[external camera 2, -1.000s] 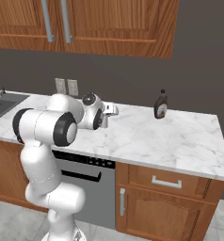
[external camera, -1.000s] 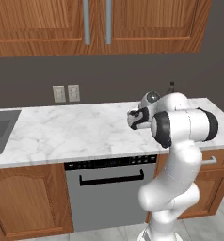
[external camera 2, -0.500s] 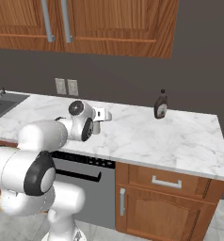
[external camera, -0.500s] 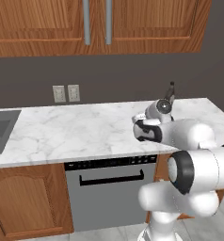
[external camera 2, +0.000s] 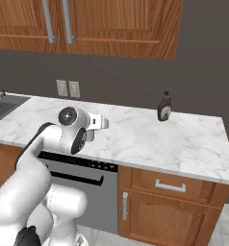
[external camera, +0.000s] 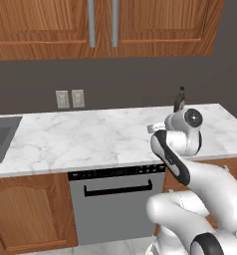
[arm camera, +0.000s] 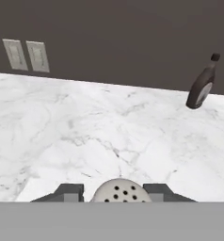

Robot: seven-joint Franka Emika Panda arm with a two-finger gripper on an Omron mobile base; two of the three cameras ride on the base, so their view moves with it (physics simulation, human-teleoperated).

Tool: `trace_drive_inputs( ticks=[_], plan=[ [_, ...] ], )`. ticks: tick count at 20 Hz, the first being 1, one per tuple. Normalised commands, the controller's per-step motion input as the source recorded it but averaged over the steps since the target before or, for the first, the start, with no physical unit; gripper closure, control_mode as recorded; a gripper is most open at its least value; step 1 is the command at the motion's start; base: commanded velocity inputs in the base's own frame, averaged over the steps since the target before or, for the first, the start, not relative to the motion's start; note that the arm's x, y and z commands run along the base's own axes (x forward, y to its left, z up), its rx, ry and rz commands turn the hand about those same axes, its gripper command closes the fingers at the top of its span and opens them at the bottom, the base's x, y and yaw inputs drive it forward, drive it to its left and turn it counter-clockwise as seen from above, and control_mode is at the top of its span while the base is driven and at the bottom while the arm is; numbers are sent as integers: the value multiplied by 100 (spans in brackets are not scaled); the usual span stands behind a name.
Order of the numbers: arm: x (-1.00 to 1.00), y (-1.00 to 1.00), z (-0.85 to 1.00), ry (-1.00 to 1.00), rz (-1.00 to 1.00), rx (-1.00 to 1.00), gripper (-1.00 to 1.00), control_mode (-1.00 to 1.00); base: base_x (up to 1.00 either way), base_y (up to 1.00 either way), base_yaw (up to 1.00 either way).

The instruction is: Pick the shaker and mustard from the counter and place them in the cabinet.

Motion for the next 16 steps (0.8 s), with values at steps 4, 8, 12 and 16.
trace_drive_inputs(
  ticks=[4, 8, 12, 16],
  plan=[
    [-31, 1, 17, 0, 0, 4, 100, 100, -33, 0, 0],
    [0, 0, 0, 0, 0, 0, 100, 100, -76, 6, 0],
    [0, 0, 0, 0, 0, 0, 100, 100, -95, 23, 0],
    [0, 0, 0, 0, 0, 0, 100, 100, -56, 31, 18]
  ],
)
